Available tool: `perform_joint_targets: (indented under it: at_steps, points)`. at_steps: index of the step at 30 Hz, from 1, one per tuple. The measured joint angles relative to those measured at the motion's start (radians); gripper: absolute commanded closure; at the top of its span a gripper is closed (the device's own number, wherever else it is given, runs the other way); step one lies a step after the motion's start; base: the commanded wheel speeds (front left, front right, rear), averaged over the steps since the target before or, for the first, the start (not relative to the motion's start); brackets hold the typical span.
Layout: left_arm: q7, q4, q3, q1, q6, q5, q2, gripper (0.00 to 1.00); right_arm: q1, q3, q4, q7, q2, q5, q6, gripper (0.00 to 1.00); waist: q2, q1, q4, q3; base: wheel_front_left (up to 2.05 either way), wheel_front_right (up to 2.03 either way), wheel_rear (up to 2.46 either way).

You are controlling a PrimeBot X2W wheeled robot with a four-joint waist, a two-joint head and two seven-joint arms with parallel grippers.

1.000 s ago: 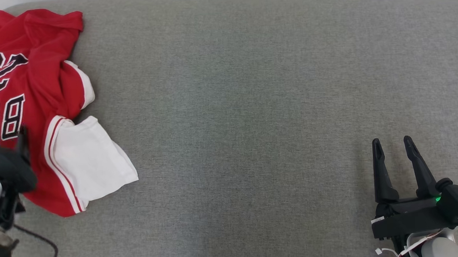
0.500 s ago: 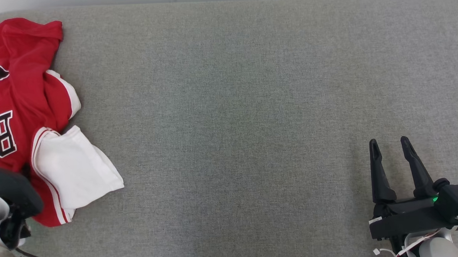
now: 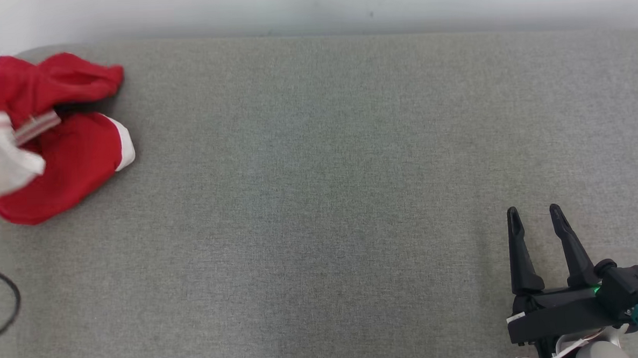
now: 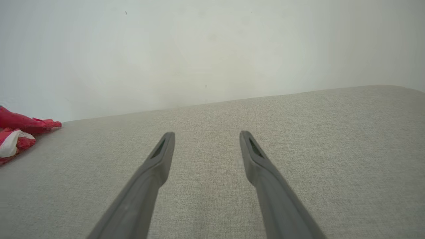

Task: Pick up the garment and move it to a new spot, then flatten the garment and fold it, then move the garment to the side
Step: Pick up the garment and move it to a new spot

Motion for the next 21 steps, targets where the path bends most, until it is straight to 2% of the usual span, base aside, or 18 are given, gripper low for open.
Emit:
perform_joint_targets:
  at_steps: [7,11,16,21]
  points:
    - [-0.025,-0.116,-0.031,-0.171,-0.001,0.046,0.046,1.0,0.0,0.0,0.005,0.0,0.014,0.007,0.0,0.0,-0.0001,0.0,-0.025,-0.025,0.0,0.0,0.0]
    - [-0.017,-0.182,-0.066,-0.272,-0.011,0.063,0.049,1.0,0.004,-0.009,0.007,0.0,0.023,0.012,0.0,0.0,-0.0001,0.0,-0.053,-0.031,0.0,0.0,0.0]
    - [0.006,-0.267,-0.13,-0.359,-0.021,0.067,-0.01,1.0,0.015,-0.014,0.011,0.0,0.03,0.016,0.0,0.0,-0.0001,0.0,-0.088,-0.04,0.0,0.0,0.0]
    - [0.053,-0.337,-0.183,-0.38,-0.037,0.021,-0.092,1.0,0.017,-0.005,0.005,0.0,0.037,0.03,0.0,0.0,-0.0001,0.0,-0.132,-0.05,0.0,0.0,0.0]
